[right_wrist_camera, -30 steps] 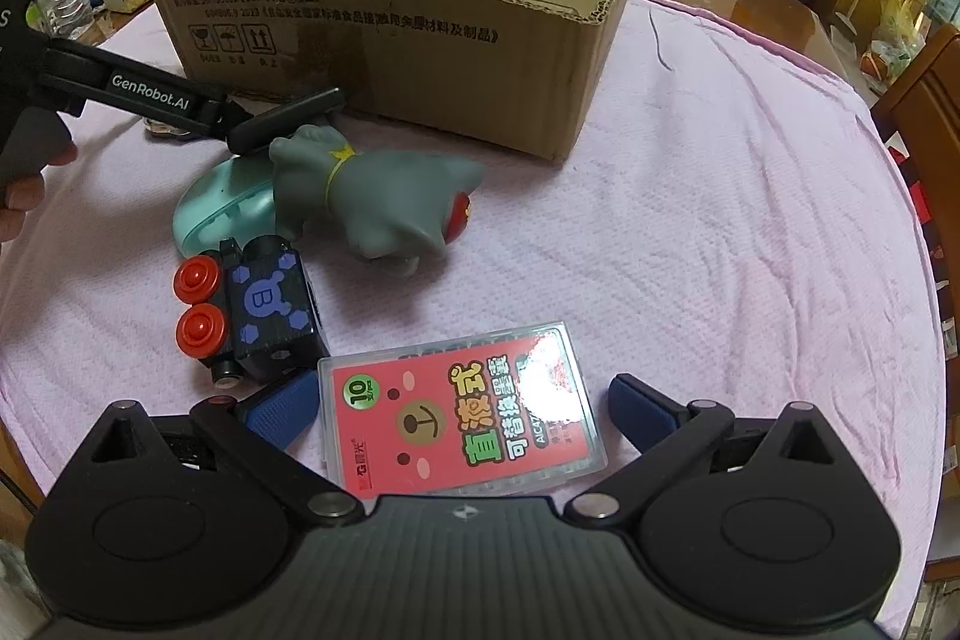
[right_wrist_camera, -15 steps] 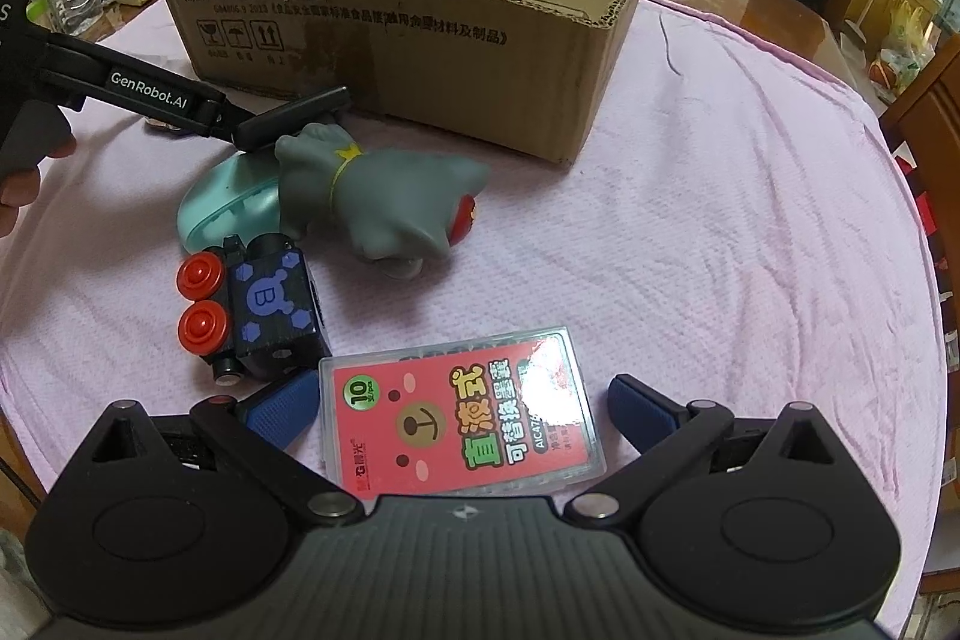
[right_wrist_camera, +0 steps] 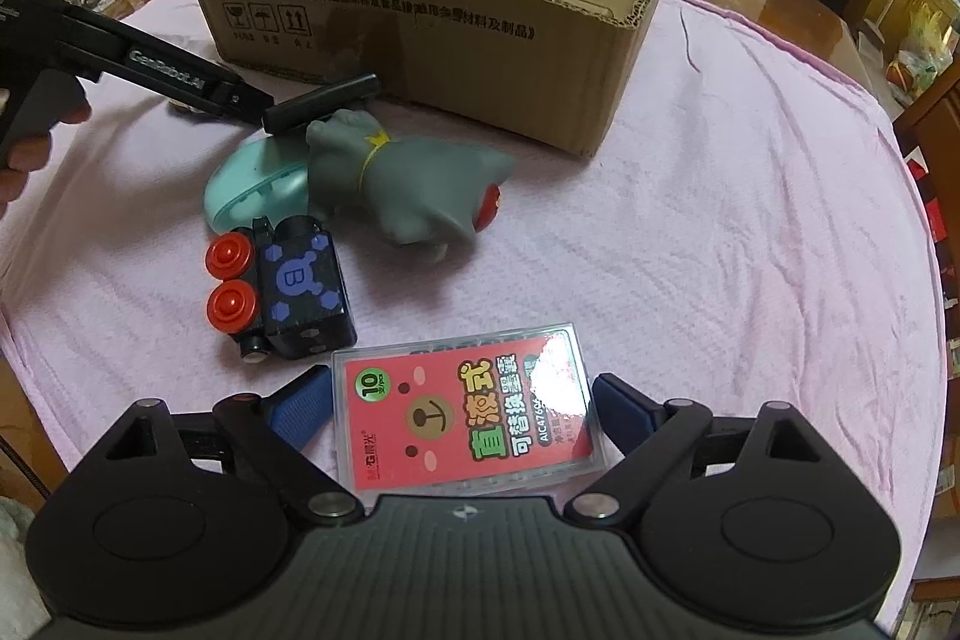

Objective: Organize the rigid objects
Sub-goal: 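Grasp the correction-tape roller with the left tool while the right tool grasps the red card case, then carry the tape roller into the box and open the left tool while the right tool carries the card case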

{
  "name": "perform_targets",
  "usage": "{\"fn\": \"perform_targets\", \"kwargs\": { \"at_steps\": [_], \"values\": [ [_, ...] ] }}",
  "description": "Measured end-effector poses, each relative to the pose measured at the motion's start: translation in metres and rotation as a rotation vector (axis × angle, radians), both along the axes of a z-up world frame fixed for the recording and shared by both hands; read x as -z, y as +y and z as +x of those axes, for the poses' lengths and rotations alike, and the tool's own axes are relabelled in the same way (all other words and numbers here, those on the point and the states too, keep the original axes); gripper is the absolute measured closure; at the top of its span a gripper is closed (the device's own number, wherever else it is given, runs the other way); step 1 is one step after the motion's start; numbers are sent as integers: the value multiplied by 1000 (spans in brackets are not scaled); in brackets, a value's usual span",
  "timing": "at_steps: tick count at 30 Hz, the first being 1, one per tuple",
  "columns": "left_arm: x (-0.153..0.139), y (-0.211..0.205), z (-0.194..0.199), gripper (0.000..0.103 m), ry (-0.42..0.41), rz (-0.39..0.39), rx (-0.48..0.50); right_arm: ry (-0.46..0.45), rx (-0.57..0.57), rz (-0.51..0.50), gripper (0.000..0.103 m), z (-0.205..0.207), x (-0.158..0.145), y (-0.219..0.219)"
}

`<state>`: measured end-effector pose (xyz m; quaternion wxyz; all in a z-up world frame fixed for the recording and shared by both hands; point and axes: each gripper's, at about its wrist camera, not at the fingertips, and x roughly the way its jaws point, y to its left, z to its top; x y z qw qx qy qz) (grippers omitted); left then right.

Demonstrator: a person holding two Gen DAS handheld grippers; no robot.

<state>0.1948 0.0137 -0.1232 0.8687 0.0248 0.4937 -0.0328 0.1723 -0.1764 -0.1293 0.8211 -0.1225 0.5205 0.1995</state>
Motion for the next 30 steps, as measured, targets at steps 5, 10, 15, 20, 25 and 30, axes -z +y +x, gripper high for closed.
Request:
{"fn": "perform_targets", "kwargs": {
  "at_steps": [5,10,15,20,25,30],
  "values": [
    [-9,2,-4,14,8,14,34,32,4,6,8,1,-5,-3],
    [-23,4,-10,14,16,25,85,33,-2,-1,8,3,-15,-7],
    [-39,4,-16,14,37,34,137,30,5,3,8,8,-30,-12],
    [-64,3,-20,14,31,37,183,12,4,36,8,18,-54,-14],
    [-96,1,-13,14,-25,24,203,-38,-14,90,8,33,-84,-10],
    [-122,-6,12,14,-108,28,209,-91,-57,127,8,52,-108,1]
  ]
}}
